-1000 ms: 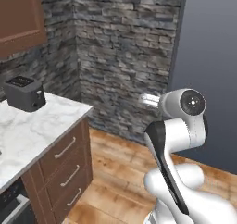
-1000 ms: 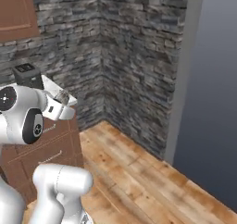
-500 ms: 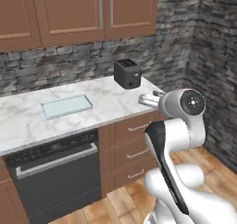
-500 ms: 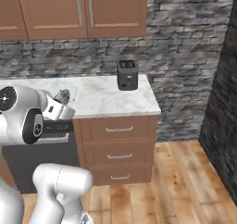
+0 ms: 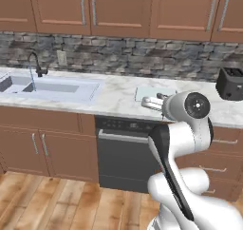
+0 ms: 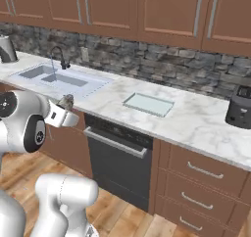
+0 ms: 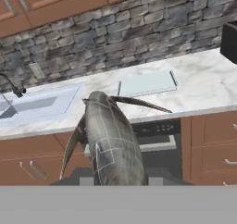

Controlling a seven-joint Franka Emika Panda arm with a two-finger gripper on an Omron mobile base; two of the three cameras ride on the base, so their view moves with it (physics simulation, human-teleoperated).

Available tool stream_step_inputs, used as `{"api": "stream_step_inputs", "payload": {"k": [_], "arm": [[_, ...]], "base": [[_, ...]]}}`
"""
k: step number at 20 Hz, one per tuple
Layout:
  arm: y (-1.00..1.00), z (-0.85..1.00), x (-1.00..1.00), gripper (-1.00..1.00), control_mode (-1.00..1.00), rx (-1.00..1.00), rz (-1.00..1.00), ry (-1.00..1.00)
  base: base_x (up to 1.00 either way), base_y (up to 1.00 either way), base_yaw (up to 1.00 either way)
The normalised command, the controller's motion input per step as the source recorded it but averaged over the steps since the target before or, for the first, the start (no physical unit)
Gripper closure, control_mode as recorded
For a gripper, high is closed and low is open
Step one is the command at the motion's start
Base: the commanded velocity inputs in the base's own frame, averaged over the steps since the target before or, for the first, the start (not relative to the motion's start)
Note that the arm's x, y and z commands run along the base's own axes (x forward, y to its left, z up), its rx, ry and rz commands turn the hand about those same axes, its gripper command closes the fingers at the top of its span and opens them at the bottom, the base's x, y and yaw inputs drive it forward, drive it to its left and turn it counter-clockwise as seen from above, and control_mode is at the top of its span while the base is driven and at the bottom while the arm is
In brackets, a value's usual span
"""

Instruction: Take the fish out of the fridge, briefly rinse it in the sink, and place it on the tray next to the sink.

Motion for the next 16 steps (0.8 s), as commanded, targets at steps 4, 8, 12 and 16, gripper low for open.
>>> {"api": "stream_step_inputs", "payload": {"k": [4, 8, 12, 16], "arm": [[0.00, 0.00, 0.00, 1.00, 1.00, 0.00, 0.00, 0.00], [0.00, 0.00, 0.00, 1.00, 1.00, 0.00, 0.00, 0.00], [0.00, 0.00, 0.00, 1.00, 1.00, 0.00, 0.00, 0.00], [0.00, 0.00, 0.00, 1.00, 1.00, 0.00, 0.00, 0.00]], "base": [[0.85, 0.38, 0.30], [1.00, 0.45, -0.16], [1.00, 0.80, -0.38], [1.00, 1.00, -0.47]]}}
